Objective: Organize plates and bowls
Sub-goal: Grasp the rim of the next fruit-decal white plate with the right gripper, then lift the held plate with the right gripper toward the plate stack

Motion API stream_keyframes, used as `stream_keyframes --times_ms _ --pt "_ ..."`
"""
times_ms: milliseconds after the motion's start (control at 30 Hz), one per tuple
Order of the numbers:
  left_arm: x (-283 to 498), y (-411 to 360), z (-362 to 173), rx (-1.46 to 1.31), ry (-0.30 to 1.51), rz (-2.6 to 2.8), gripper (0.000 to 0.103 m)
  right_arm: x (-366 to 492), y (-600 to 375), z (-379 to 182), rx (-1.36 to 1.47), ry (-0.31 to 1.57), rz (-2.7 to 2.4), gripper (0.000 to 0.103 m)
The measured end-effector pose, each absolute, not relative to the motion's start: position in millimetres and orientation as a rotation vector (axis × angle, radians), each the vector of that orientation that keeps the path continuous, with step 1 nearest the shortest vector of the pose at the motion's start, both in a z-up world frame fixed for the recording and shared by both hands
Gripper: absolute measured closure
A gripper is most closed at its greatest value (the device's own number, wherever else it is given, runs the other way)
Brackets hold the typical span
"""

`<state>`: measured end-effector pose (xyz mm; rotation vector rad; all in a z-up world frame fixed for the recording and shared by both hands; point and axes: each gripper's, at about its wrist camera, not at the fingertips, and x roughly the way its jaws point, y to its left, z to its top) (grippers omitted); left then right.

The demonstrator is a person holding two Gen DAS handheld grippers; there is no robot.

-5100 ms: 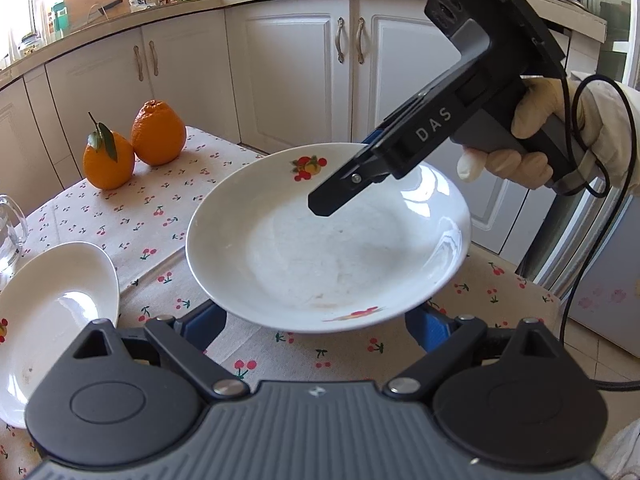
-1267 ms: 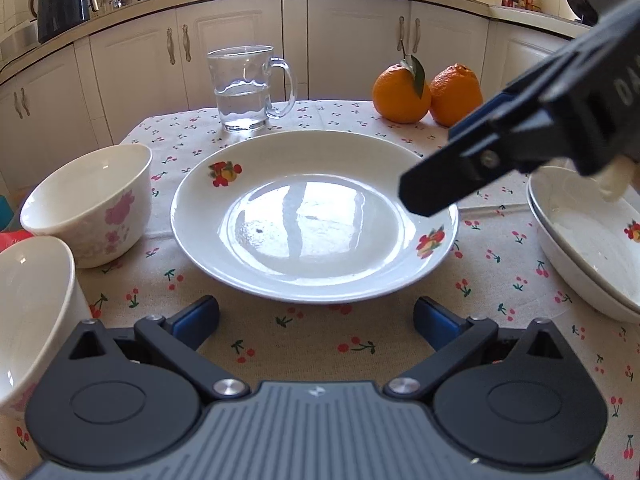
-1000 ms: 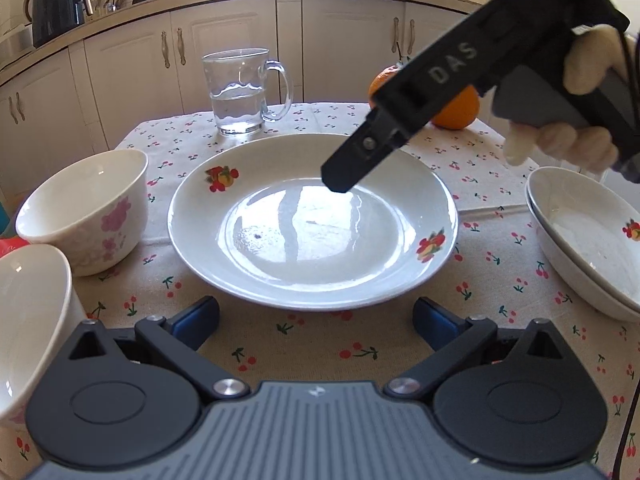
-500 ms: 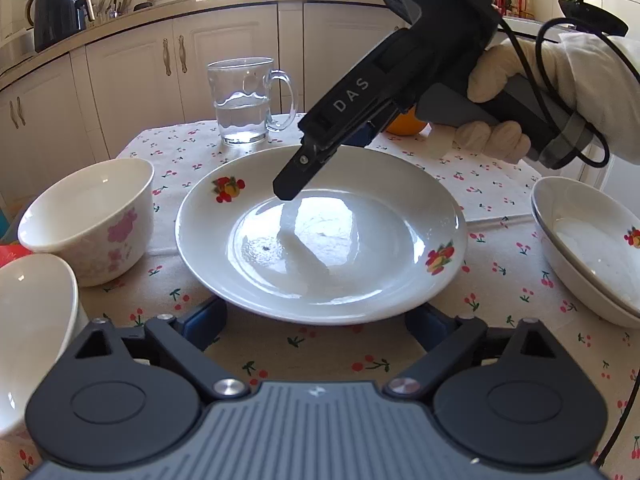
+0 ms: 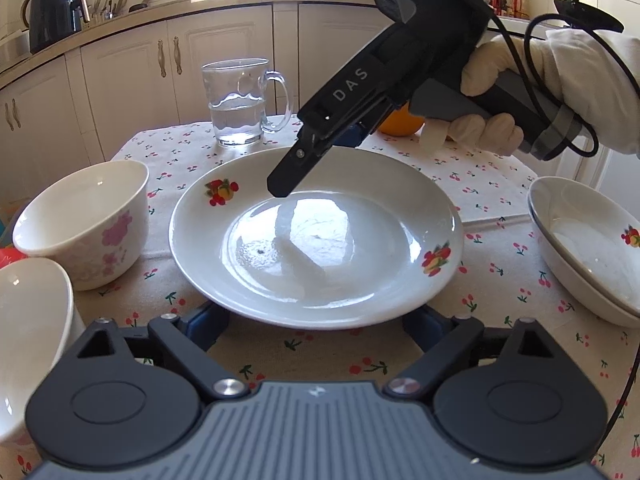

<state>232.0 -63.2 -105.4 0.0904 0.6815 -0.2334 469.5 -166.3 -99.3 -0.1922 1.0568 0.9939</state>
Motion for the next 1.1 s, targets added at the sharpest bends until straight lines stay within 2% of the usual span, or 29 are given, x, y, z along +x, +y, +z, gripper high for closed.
stream_keyframes --times_ms 567,1100 --pt "217 -59 -100 0.142 0.697 -0.271 0.012 450 -178 -95 -0.136 1.07 0.99 0.023" --pt "173 -63 -74 0.188 0.695 -0.358 0.012 393 -201 -74 -0.08 1.048 0.957 0.023"
